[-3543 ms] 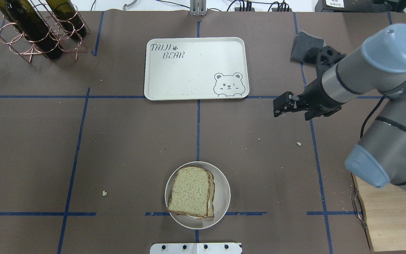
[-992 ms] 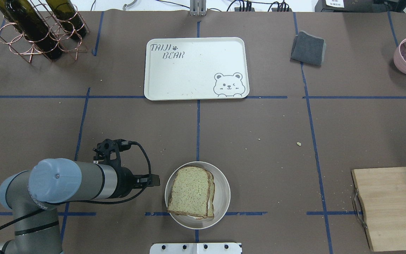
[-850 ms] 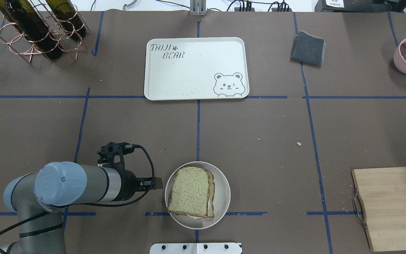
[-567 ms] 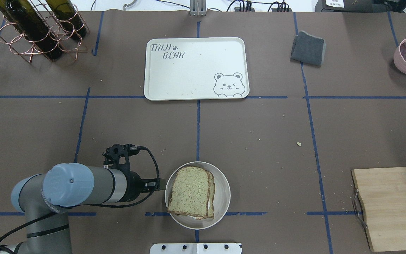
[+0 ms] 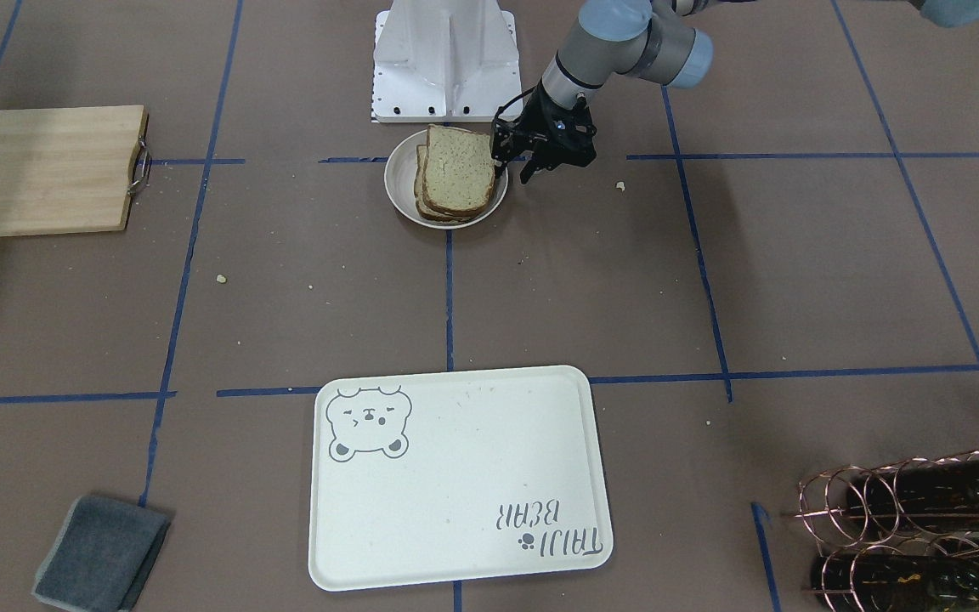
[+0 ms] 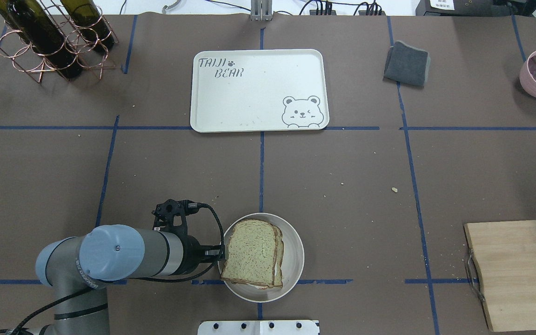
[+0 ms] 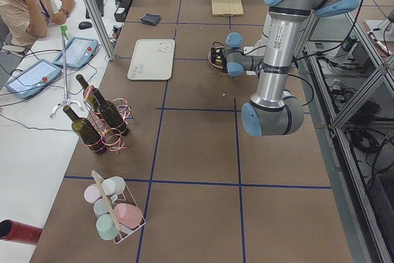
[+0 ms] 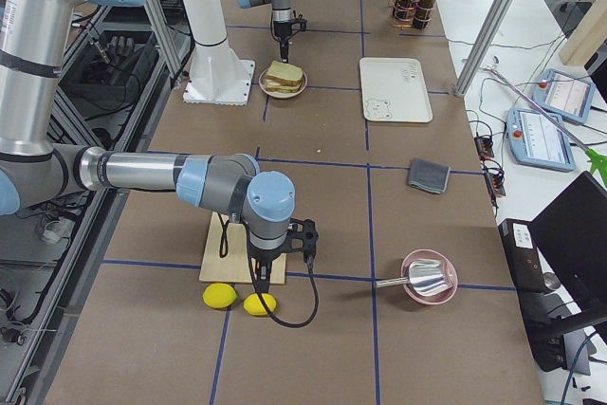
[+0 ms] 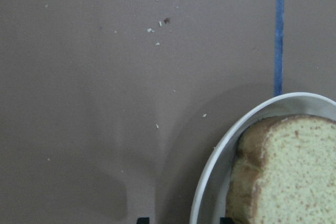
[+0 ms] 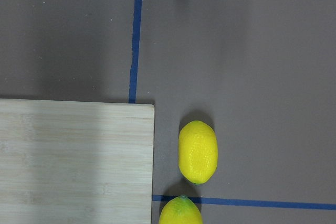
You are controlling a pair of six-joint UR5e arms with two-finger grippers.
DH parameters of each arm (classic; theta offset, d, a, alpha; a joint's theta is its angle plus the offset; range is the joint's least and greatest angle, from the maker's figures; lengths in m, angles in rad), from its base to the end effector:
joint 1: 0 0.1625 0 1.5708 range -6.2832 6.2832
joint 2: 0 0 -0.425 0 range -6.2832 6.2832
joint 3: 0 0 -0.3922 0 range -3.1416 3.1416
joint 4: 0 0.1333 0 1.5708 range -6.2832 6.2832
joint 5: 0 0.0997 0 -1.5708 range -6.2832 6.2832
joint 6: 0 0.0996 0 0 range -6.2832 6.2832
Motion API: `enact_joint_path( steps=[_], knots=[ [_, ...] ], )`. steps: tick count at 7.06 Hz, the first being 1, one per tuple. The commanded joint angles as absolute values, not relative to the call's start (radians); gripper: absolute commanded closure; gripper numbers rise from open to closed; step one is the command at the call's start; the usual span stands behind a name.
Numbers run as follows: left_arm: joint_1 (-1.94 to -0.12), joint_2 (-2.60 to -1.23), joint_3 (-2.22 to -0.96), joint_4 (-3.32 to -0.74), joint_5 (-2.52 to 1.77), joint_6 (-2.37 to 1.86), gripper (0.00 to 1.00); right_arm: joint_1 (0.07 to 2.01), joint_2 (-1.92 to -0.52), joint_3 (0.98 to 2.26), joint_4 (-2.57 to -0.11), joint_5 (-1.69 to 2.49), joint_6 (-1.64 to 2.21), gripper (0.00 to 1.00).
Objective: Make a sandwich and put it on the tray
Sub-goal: 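Reach the left gripper to the white plate rim and grasp it, then carry the plate with the left gripper onto the white bear tray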
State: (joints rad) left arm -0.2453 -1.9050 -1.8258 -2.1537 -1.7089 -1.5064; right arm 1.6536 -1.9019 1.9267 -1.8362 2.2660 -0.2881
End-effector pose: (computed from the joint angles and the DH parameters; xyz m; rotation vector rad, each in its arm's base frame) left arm 0.5482 -0.2605 0.2925 0.0600 1.1749 -0.0786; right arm 0.0968 -0.3256 0.6527 -0.0993 -0.7227 -0.1125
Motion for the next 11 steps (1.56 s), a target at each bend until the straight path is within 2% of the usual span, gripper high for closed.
enact_joint_path(
  steps=[1,2,3,6,7,9,11],
  knots=[
    [-0.241,-1.917,-1.807,-2.154,-1.71,-1.506,0.64,1.654,-1.902,1.927,-1.836,2.264,-0.287,0.0],
    [-0.241,-1.921,-1.807,-2.154,-1.71,-1.506,0.79,1.654,-1.902,1.925,-1.836,2.264,-0.287,0.0],
    [-0.241,-1.921,-1.812,-2.154,-1.713,-1.506,1.0,1.654,-1.901,1.927,-1.836,2.264,-0.287,0.0],
    [-0.258,-1.917,-1.876,-2.151,-1.727,-1.497,1.0,1.654,-1.901,1.925,-1.836,2.264,-0.287,0.0],
    [-0.331,-1.939,-1.87,-2.146,-1.761,-1.491,1.0,1.654,-1.899,1.925,-1.836,2.26,-0.288,0.0],
    [-0.507,-2.064,-1.763,-2.141,-1.903,-1.429,1.0,1.654,-1.899,1.922,-1.836,2.26,-0.288,0.0],
    [-0.674,-2.205,-1.552,-2.146,-1.96,-1.291,1.0,1.654,-1.899,1.922,-1.836,2.26,-0.288,0.0]
  ],
)
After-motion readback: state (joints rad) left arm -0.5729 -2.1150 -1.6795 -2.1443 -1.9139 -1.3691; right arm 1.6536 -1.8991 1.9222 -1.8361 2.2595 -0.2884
